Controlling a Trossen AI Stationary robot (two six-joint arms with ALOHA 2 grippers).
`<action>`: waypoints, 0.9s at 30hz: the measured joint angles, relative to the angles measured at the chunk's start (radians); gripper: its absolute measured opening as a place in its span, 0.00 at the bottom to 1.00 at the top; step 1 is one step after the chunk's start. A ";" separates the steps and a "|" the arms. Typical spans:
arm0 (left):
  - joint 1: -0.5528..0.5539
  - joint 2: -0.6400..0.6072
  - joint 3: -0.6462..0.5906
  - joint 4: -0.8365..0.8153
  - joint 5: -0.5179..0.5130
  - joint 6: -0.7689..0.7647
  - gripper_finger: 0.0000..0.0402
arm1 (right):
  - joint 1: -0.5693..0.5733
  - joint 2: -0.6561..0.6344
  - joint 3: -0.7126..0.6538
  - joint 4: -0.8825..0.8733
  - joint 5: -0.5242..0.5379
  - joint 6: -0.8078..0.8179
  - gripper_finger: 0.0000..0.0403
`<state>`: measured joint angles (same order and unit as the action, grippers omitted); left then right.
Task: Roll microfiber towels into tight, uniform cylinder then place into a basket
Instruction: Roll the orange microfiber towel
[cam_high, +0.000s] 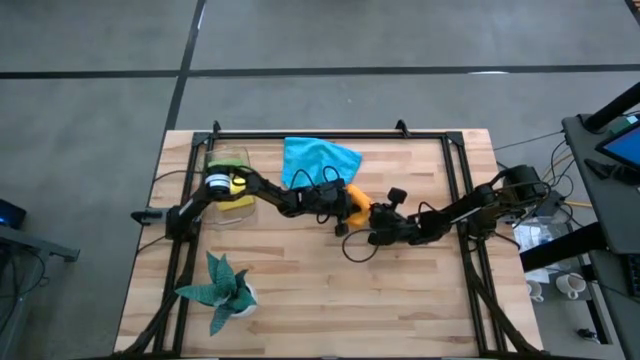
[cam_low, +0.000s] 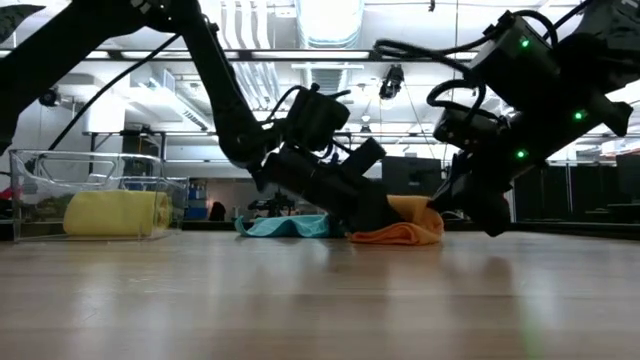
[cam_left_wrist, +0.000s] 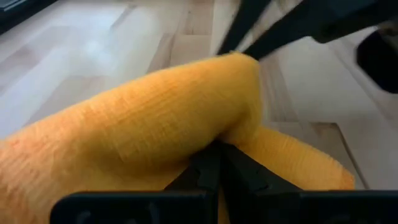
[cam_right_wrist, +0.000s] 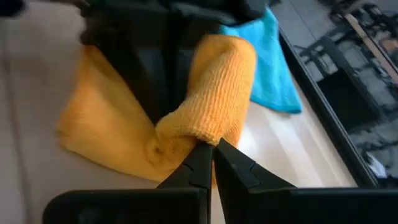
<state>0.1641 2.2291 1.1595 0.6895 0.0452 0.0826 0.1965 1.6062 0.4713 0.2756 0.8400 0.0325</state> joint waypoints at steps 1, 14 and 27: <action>0.001 0.003 0.000 0.001 0.000 0.001 0.00 | 0.002 0.000 0.000 0.010 -0.014 -0.014 0.02; 0.011 0.005 -0.001 -0.020 0.004 0.005 0.00 | 0.008 0.000 0.000 0.082 -0.162 -0.228 0.02; 0.011 -0.132 -0.003 -0.337 0.001 0.008 0.00 | 0.008 0.000 0.000 0.081 -0.166 -0.272 0.02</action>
<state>0.1749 2.0970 1.1561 0.3524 0.0463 0.0910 0.2047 1.6058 0.4715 0.3567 0.6743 -0.2390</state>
